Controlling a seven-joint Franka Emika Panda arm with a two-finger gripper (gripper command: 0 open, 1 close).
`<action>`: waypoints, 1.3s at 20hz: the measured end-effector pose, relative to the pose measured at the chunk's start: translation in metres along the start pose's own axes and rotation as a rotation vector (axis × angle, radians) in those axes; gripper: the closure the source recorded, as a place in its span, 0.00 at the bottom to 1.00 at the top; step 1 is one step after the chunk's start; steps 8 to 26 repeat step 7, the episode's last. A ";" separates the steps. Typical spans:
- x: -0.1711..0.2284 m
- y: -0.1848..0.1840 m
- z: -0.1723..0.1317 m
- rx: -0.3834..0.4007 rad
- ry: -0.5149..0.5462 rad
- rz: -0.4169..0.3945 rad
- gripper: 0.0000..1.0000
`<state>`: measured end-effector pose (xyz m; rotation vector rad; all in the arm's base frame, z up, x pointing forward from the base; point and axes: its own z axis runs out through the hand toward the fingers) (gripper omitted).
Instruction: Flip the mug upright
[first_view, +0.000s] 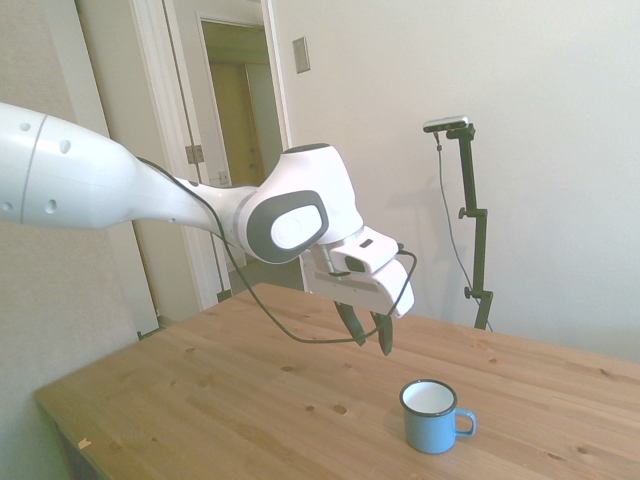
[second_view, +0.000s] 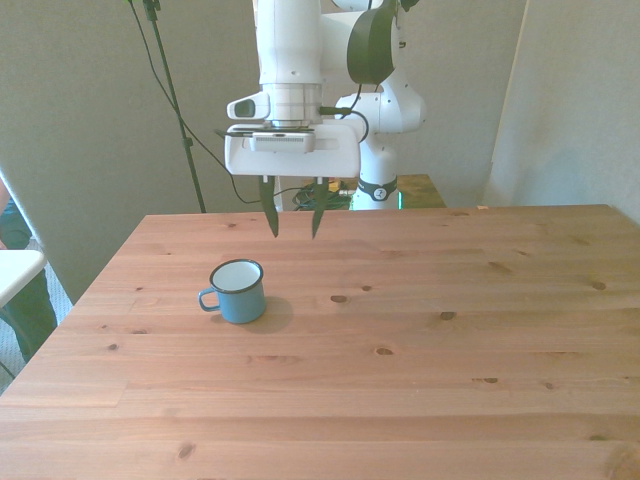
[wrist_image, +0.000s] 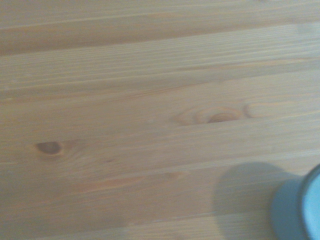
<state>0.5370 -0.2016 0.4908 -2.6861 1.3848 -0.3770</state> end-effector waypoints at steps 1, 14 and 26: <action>-0.009 -0.006 0.004 0.018 -0.023 -0.010 0.00; -0.056 -0.053 0.029 0.057 -0.109 -0.067 0.00; -0.056 -0.053 0.029 0.057 -0.109 -0.067 0.00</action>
